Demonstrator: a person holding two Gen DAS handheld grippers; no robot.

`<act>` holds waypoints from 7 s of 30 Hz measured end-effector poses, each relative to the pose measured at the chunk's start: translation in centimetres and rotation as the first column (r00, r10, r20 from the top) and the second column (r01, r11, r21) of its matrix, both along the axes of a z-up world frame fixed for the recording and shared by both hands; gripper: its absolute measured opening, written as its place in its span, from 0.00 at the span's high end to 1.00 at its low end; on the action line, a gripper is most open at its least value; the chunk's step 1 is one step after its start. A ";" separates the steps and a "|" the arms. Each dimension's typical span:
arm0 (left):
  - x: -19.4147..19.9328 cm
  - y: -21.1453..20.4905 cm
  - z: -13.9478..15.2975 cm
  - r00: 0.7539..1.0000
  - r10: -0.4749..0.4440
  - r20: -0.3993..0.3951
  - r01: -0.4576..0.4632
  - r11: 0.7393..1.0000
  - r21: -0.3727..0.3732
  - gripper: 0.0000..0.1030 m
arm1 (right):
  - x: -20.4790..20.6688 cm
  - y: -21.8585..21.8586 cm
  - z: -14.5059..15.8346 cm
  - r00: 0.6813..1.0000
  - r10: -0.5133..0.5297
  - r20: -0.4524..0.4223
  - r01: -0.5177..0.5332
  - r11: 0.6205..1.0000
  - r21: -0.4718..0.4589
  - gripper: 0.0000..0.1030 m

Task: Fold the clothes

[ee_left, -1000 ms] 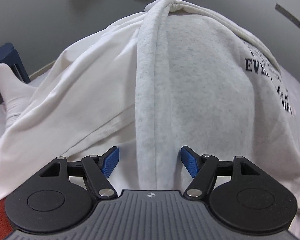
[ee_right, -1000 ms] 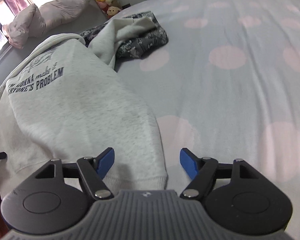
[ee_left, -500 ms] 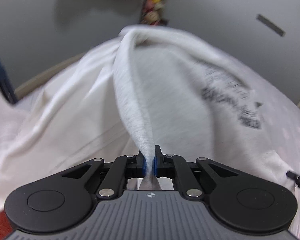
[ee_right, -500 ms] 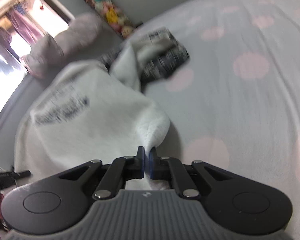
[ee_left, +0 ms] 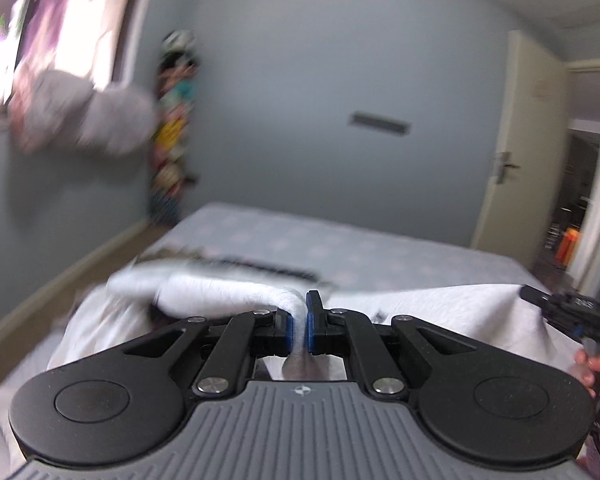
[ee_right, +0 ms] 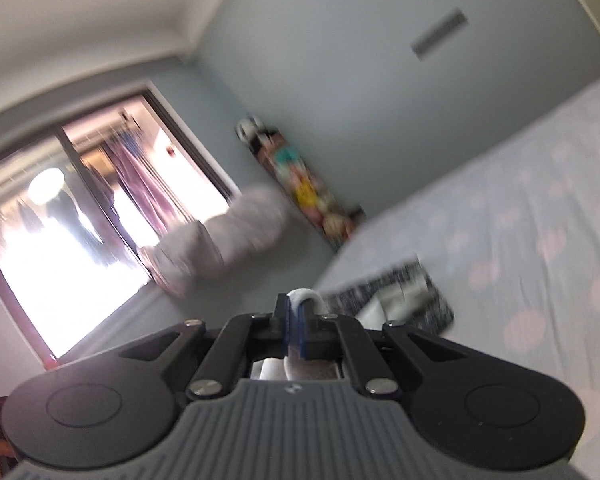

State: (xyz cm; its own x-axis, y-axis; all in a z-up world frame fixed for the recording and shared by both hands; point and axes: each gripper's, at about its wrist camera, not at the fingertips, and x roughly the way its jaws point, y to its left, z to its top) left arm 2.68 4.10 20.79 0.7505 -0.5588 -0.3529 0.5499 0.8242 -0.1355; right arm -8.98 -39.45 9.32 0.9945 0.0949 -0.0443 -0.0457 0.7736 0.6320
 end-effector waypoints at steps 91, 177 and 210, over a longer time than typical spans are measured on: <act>11.0 -7.7 -26.1 0.855 0.065 -0.515 0.179 0.894 0.411 0.44 | -1.7 18.0 -16.3 0.595 0.359 -0.720 -0.662 0.727 -0.184 0.60; 7.6 -8.6 -30.8 0.796 -0.007 -0.606 0.299 0.874 0.383 0.95 | 3.1 22.2 -17.7 0.599 0.323 -0.733 -0.739 0.575 -0.351 0.58; 7.9 -8.0 -31.0 0.790 0.001 -0.613 0.262 0.903 0.340 0.95 | 5.4 14.7 -15.2 0.516 0.328 -0.791 -0.838 0.385 -0.387 0.51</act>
